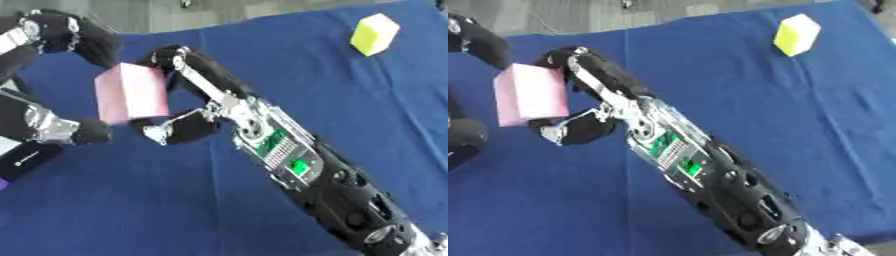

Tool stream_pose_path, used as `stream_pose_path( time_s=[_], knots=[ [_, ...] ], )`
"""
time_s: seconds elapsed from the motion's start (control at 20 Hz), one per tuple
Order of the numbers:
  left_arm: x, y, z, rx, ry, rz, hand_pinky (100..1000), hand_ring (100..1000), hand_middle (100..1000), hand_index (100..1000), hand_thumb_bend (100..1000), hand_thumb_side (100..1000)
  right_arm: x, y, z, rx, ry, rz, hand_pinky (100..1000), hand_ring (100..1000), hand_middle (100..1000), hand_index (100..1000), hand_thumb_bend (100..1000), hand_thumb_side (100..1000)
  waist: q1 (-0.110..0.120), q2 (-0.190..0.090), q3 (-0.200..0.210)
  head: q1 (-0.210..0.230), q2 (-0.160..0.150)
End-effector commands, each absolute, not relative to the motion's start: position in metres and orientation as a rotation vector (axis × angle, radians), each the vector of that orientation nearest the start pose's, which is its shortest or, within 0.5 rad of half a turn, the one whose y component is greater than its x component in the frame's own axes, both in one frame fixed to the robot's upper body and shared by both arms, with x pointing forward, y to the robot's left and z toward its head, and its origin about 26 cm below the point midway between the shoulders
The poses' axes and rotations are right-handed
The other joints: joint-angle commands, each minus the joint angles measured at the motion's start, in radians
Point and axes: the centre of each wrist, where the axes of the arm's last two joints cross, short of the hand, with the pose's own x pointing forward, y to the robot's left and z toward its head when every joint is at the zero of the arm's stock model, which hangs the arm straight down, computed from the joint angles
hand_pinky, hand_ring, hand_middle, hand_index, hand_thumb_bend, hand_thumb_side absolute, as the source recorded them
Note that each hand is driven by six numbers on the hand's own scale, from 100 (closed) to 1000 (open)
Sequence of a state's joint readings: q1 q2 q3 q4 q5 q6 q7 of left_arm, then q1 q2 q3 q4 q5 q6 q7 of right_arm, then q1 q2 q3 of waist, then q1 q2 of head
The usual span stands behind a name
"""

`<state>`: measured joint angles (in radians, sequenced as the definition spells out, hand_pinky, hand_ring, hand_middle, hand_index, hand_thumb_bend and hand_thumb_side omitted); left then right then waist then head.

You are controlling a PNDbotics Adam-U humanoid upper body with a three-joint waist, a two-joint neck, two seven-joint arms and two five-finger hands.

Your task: Pick up the objects with one hand, pass them to the other hand, and then place them into the box on the other side of the table.

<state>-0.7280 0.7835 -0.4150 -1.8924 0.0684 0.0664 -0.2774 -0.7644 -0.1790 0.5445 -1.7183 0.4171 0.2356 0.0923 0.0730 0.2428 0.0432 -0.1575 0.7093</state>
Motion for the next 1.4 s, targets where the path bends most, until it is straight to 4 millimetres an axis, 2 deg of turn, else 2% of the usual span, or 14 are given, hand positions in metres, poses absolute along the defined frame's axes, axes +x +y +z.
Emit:
stream_pose_path(
  time_s=[0.05,0.4,1.05,1.4],
  knots=[
    [0.322,0.220,0.291,0.228,-2.019,-1.423,730,643,638,795,693,499,0.323,-0.059,0.228,-0.187,-2.161,1.155,602,658,528,582,100,100,-0.007,0.003,0.000,0.001,-0.009],
    [0.324,0.214,0.287,0.268,-1.961,-1.459,732,656,656,796,686,512,0.319,-0.057,0.231,-0.178,-2.199,1.154,601,652,525,580,100,100,-0.006,0.003,0.000,0.006,-0.011],
    [0.330,0.208,0.282,0.312,-1.898,-1.549,736,677,681,798,696,467,0.313,-0.056,0.238,-0.146,-2.231,1.164,600,647,525,577,100,100,-0.006,0.002,-0.001,0.007,-0.008],
    [0.333,0.205,0.281,0.325,-1.908,-1.553,726,661,651,783,634,443,0.312,-0.056,0.239,-0.126,-2.219,1.163,601,648,526,577,100,100,-0.007,0.002,0.000,0.008,-0.008]
  ],
)
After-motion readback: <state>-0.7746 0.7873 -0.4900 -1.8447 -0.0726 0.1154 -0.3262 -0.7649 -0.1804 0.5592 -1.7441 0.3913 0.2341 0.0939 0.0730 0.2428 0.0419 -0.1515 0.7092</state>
